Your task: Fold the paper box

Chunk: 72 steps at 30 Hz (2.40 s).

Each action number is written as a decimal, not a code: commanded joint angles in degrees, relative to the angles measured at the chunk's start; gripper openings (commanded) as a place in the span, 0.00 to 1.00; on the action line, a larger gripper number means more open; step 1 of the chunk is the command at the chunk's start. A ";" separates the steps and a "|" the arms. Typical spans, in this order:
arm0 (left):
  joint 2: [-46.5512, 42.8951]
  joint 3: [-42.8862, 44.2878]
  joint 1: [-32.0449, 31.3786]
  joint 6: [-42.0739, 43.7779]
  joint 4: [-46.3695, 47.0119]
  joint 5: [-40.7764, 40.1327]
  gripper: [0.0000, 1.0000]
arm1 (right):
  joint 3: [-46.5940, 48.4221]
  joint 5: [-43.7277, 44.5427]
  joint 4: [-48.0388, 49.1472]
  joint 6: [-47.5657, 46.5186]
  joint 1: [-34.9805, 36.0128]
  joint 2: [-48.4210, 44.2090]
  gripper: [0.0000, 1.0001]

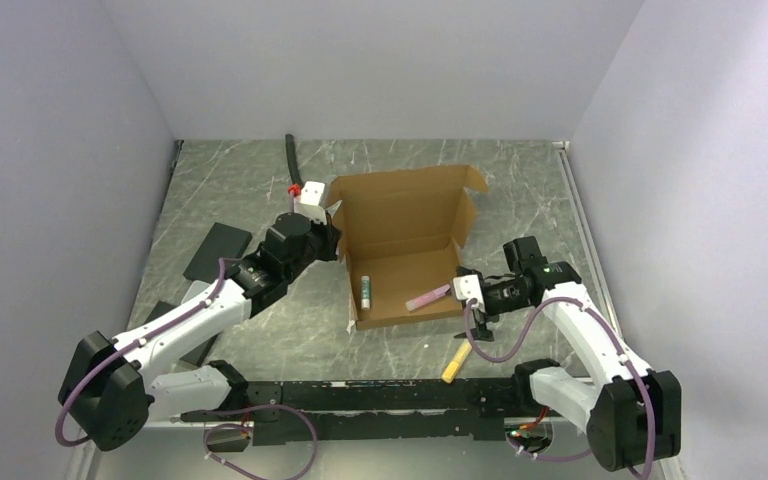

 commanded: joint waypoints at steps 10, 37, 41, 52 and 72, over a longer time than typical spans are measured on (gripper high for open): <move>-1.78 -0.66 -0.40 -1.61 0.22 0.24 0.00 | -2.43 -4.99 -4.64 -8.30 -3.77 -1.26 1.00; -1.68 -1.67 -0.35 -2.13 1.51 1.49 0.00 | -7.32 6.51 -6.61 -20.06 2.16 2.06 0.85; -1.60 -1.70 -0.41 -2.13 1.65 1.81 0.00 | -8.93 12.46 -3.95 -17.72 7.26 2.61 0.79; -1.91 -1.98 -0.42 -2.21 1.52 1.95 0.00 | -8.18 20.38 3.79 -6.36 13.04 6.80 0.51; -2.60 -2.02 -0.41 -2.53 0.84 2.42 0.00 | -2.71 16.30 1.18 -0.49 14.01 6.66 0.01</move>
